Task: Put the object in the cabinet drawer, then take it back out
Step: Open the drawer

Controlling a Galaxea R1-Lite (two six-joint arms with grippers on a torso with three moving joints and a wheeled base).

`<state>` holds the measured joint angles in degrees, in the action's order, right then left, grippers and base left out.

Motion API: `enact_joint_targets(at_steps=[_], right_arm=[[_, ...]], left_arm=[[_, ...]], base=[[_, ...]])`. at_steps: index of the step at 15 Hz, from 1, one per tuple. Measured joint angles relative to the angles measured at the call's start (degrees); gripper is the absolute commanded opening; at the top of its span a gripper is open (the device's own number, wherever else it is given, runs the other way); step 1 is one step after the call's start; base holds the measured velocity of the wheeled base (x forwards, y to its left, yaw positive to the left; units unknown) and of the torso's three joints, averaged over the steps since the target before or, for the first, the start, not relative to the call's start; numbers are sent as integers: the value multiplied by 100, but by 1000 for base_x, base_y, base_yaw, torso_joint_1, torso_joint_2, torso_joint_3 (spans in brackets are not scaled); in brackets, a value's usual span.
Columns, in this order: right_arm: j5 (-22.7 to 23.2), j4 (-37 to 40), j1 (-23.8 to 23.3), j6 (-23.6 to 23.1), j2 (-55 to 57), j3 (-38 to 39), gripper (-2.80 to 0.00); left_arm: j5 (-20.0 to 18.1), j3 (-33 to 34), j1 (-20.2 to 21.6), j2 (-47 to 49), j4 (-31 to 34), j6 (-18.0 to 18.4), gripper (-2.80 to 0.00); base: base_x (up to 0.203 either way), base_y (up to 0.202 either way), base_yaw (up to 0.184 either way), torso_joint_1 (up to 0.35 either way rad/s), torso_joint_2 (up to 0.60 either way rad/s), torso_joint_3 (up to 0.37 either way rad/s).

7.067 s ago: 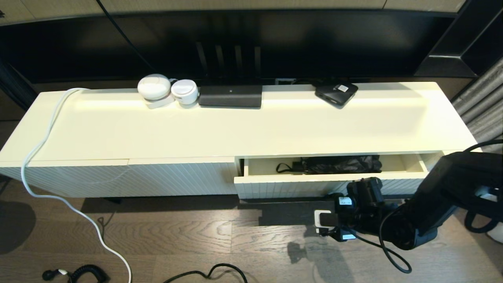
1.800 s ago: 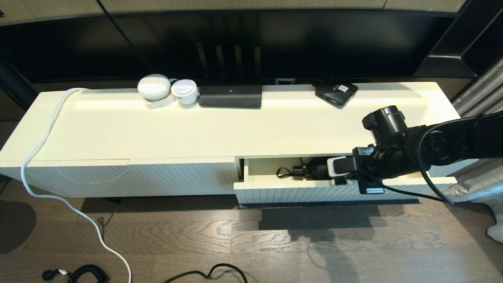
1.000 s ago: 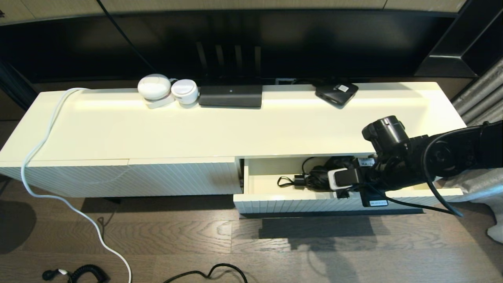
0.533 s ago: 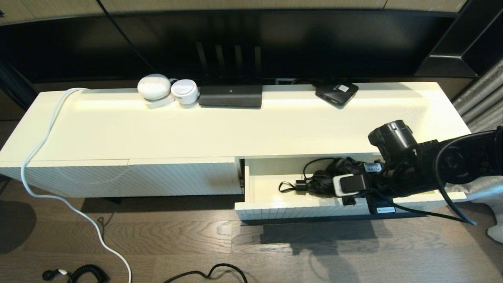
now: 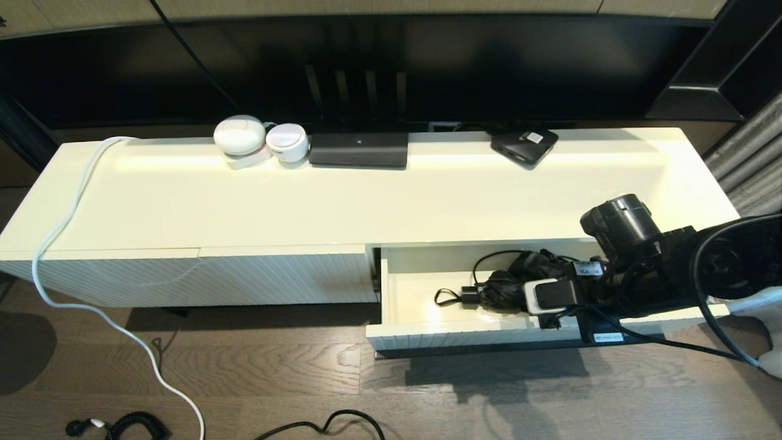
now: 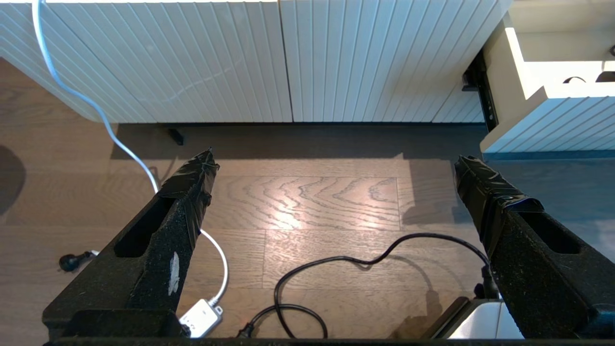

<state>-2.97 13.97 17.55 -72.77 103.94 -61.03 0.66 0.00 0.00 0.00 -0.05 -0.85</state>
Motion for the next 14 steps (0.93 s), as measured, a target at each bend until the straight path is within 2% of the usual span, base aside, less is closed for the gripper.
enact_joint_targets(at_steps=[7,10,14], right_arm=[[29,171,253,275,-104,254,-280],[0,116,407,536,-132,329,-280],[37,110,516,586,-201,553,-280]], left_arm=[[2,0,0,0,-2,0,0],[2,0,0,0,-2,0,0],[-2,0,0,0,-2,1,0]], base=[[0,0,0,0,0,0],[0,0,0,0,0,0],[0,0,0,0,0,0]])
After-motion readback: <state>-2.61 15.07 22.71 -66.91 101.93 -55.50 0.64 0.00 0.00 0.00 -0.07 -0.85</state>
